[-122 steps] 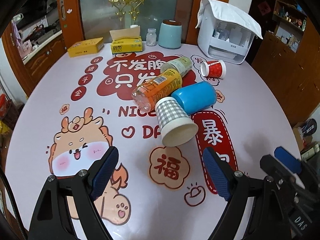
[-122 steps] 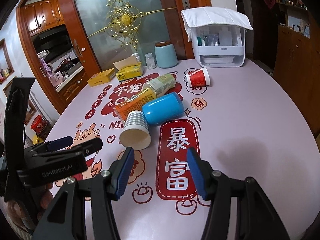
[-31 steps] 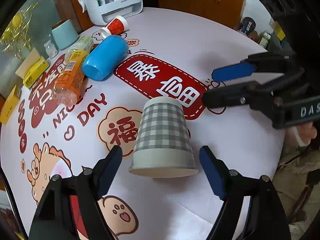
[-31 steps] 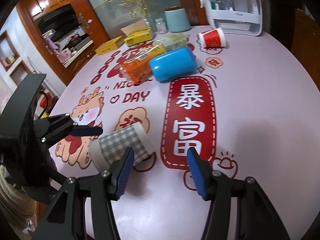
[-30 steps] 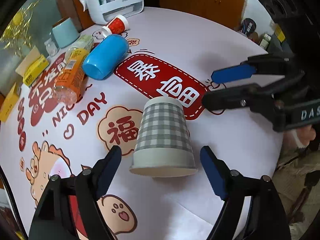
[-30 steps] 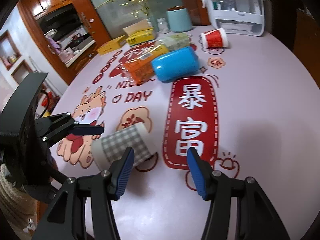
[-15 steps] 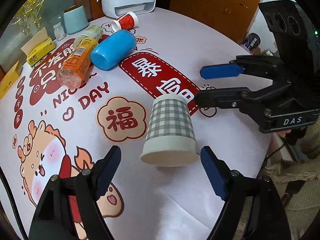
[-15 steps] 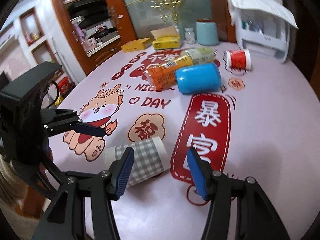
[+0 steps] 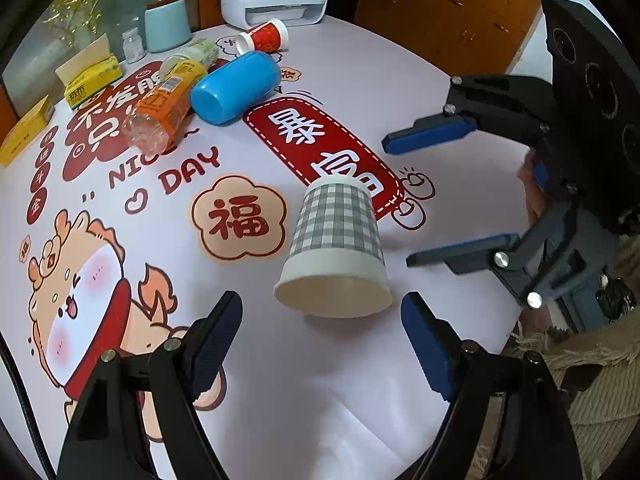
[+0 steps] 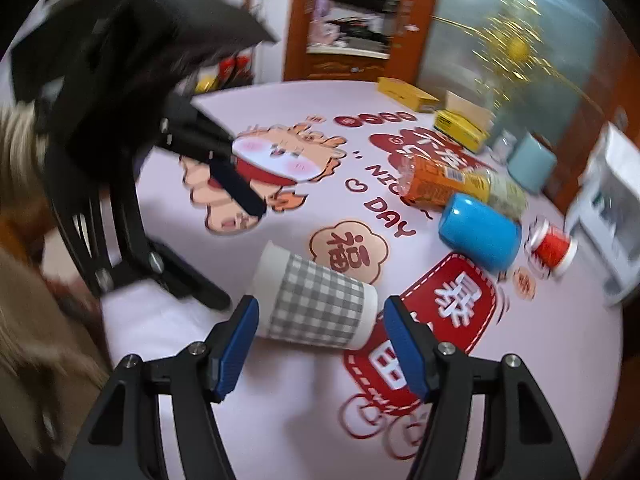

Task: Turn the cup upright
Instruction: 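Push the left tool against the cup base while the right tool approaches the cup, then grasp the cup body with the right gripper and rotate it mouth up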

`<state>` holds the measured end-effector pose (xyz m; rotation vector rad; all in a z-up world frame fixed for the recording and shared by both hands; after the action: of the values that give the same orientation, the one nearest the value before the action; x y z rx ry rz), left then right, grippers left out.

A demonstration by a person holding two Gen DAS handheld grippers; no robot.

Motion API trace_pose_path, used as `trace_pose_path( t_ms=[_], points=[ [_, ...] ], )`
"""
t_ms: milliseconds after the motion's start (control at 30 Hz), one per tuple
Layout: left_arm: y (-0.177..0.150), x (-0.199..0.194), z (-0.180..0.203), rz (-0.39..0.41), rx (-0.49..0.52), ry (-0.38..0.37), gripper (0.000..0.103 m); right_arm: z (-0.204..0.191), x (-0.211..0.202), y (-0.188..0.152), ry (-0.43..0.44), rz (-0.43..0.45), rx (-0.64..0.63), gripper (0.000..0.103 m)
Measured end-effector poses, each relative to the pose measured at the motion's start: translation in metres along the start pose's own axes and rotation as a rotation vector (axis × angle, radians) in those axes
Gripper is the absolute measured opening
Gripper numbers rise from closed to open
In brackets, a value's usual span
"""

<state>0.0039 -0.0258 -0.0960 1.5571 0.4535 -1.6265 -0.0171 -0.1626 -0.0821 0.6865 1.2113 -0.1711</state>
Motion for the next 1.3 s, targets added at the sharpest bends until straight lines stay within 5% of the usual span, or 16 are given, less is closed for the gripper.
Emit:
trace_pose_path(
  t_ms=[233,633,967,1300],
  points=[
    [-0.006,-0.005,-0.006,0.009,-0.049,-0.007,0.08,-0.016,0.015,0.003,-0.15,-0.085,-0.329,0.065],
    [-0.02,-0.005,-0.032,0.005,-0.146,-0.022,0.08,-0.058,0.043,0.01,-0.24,-0.186,-0.718,0.065],
    [-0.032,-0.001,-0.055,0.009,-0.23,-0.057,0.08,-0.076,0.067,0.026,-0.308,-0.232,-0.839,0.065],
    [-0.034,0.004,-0.065,0.005,-0.26,-0.056,0.08,-0.071,0.08,0.039,-0.338,-0.273,-0.815,0.065]
  ],
)
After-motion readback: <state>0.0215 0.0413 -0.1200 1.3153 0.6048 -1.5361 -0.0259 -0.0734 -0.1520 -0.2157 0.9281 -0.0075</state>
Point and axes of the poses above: each gripper's, at about its wrist camera, not at the fingertips, and x roughly the way its jaws point, z to its right, y to its top, the point moved 2 cm from there along x, roughly the way its jaws point, and after that the axes turned 11 degrees about -z, right-handed, at the moved point
